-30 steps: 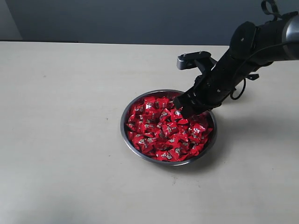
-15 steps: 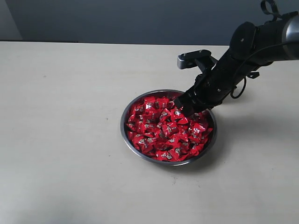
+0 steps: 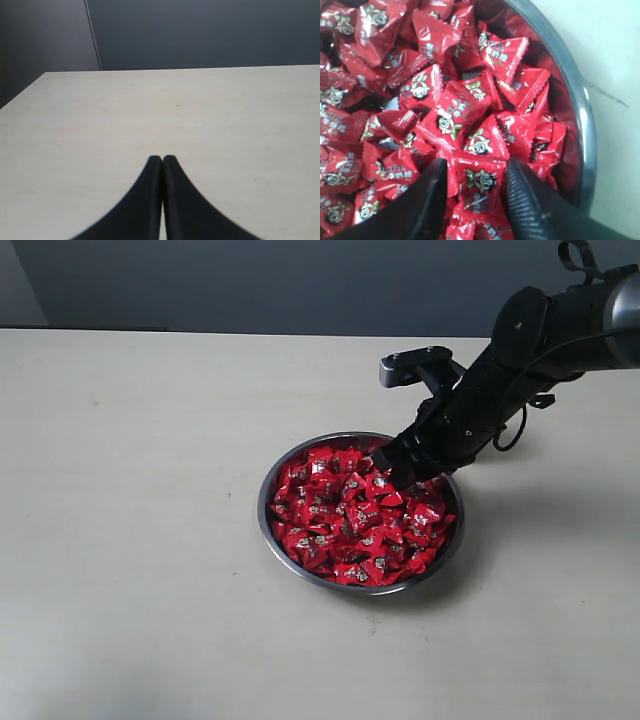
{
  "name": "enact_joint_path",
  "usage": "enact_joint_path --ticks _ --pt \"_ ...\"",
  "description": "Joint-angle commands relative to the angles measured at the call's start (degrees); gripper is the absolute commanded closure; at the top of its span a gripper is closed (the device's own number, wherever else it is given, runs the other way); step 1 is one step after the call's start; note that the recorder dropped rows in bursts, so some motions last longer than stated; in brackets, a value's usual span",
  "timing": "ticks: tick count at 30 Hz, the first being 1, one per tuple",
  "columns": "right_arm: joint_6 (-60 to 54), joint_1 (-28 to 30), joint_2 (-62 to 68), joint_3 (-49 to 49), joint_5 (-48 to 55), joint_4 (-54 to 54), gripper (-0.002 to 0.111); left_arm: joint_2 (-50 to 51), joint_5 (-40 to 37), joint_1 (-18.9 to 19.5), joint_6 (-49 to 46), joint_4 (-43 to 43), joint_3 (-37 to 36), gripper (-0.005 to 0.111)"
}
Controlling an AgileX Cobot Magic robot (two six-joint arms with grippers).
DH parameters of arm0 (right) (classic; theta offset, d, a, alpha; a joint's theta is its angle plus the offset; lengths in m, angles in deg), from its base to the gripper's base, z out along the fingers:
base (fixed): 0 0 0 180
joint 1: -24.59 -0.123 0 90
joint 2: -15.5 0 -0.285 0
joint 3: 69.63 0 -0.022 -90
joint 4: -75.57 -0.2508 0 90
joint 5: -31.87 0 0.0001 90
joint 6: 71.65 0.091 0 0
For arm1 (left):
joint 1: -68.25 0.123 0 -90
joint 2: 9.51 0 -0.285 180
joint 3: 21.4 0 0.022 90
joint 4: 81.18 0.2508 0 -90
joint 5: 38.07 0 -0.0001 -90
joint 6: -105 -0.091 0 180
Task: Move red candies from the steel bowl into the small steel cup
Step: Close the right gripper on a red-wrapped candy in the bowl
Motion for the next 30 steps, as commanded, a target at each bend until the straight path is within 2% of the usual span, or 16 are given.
enact_joint_path --ticks 1,4,9,30 --pt "-0.73 -0.05 -0.07 -0.23 0.30 -0.06 0.070 -0.26 0.10 -0.55 0.15 0.35 -0.22 0.106" --pt "-0.73 -0.05 -0.07 -0.23 0.30 -0.06 0.070 -0.26 0.10 -0.55 0.15 0.35 -0.22 0.106" --pt "-0.96 -0.05 -0.07 -0.23 -0.76 0.05 0.053 -0.26 0.10 -0.55 0.15 0.35 -0.22 0.106" --pt "-0.17 -0.05 3.18 -0.23 -1.83 -0.40 0.056 -0.26 0.10 -0.55 0.15 0.35 -0.22 0.106"
